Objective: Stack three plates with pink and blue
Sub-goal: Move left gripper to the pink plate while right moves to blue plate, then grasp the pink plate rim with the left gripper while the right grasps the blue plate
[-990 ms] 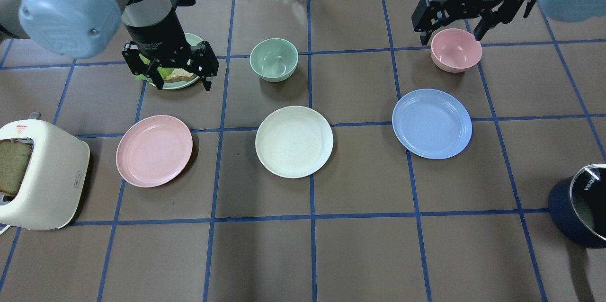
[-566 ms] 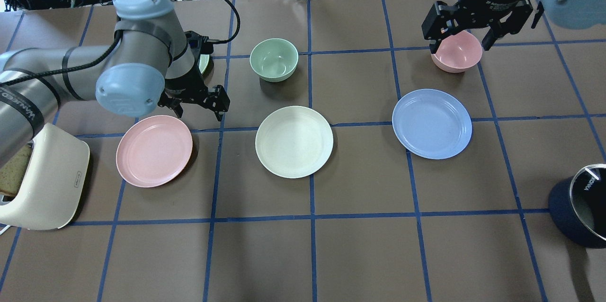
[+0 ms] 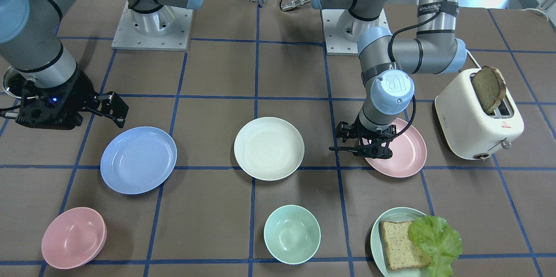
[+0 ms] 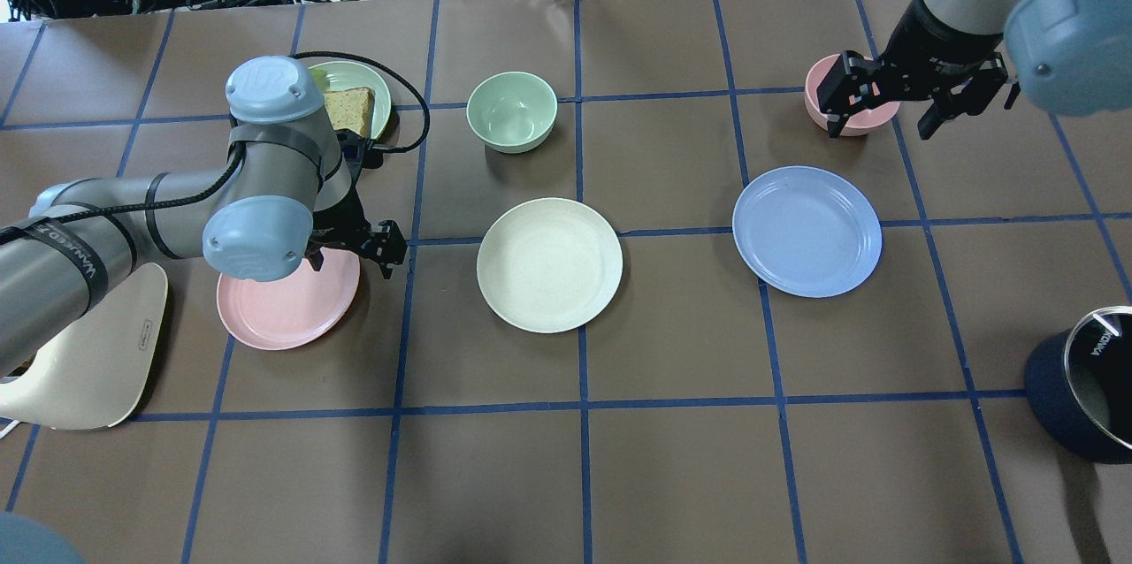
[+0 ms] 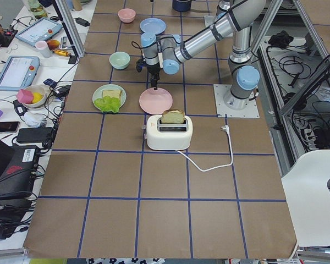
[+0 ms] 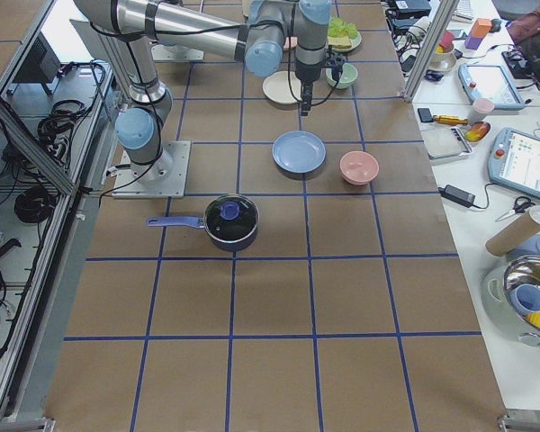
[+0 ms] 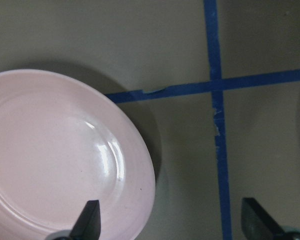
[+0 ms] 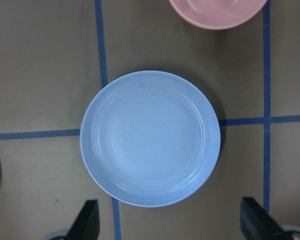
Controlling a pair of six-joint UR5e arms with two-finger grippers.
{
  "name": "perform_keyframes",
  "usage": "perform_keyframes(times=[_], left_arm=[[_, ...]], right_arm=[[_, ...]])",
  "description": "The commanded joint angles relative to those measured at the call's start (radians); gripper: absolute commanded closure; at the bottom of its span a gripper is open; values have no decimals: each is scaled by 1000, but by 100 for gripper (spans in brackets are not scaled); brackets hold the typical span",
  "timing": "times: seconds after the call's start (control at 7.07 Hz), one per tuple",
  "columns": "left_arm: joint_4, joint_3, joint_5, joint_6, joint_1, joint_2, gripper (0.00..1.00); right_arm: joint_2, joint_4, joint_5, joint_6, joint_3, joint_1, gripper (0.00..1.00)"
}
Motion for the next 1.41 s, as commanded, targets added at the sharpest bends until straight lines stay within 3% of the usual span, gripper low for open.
perform_keyframes(times=[0.0, 0.14, 0.28, 0.71, 0.99, 1.27], left_arm=[[38, -9, 2, 3, 1, -22, 61], [40, -9, 4, 3, 1, -23, 88], [40, -7, 4, -3, 0, -23, 97], [35, 10, 14, -35, -29, 9, 100], [9, 87, 11, -105, -125, 10, 100], [-81, 218, 7, -290, -260, -16, 100]], right_arm=[[37, -257, 16, -36, 163, -74, 2], [83, -270, 57, -37, 166, -120, 5], [138, -281, 67, -37, 168, -144, 12], [241, -387, 94, -70, 174, -151, 27], [246, -388, 96, -70, 176, -152, 60], [249, -388, 95, -76, 176, -158, 82]])
